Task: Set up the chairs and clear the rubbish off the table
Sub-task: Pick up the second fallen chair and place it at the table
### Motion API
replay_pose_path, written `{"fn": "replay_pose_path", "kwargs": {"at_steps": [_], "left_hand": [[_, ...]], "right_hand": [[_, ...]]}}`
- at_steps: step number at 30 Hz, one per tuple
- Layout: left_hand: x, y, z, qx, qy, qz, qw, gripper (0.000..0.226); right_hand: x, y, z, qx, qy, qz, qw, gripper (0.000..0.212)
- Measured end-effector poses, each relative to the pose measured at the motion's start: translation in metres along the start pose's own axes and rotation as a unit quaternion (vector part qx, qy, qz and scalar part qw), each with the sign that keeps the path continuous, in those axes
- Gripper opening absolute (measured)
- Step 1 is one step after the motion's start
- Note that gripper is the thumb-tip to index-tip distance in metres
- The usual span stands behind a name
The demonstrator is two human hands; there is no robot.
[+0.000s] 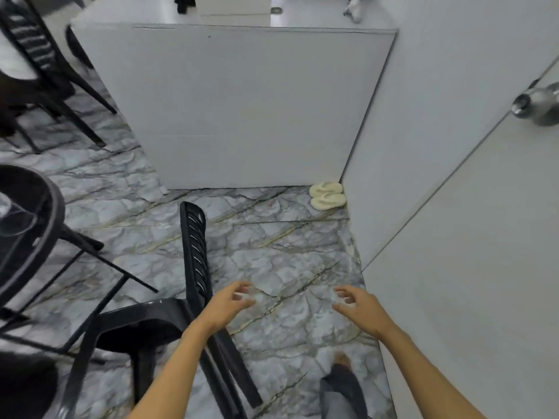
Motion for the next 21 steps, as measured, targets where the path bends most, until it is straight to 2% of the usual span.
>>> {"fn": "replay_pose_path", "kwargs": {"at_steps": [4, 8, 11, 15, 21], "left_hand": [[-0.024, -0.012, 0.016, 0.045, -0.019, 0.083, 0.995, 0.043], [-0.033, -0.019, 0.027, 0.110, -0.026, 0.181, 0.977, 0.032], [-0.037, -0.028, 0.030, 0.161, -0.044, 0.235, 0.958, 0.032], [-0.046, -0.049, 0.026, 0.197, -0.072, 0.324, 0.923, 0.042], [-0.081, -0.103, 0.025, 0.232, -0.083, 0.405, 0.881, 0.047]], "right_hand": [[-0.075, -0.036, -0.021, 0.031, -0.052, -0.055, 0.997, 0.039], [-0.144, -0.062, -0.051, 0.070, -0.110, -0.120, 0.984, 0.037], [-0.192, -0.072, -0.078, 0.109, -0.143, -0.154, 0.972, 0.037], [-0.255, -0.068, -0.136, 0.176, -0.214, -0.200, 0.940, 0.038], [-0.333, -0.038, -0.240, 0.229, -0.297, -0.243, 0.895, 0.038]]}}
Point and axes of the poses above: each hand's wrist, its own x-axis away from the middle knuckle, its own y-axis out of the palm, z = x × y, the point moved 5 cm from there along -x, towards the middle knuckle, and after that the axes turned 10 degrees about x, right-handed, at the moved point
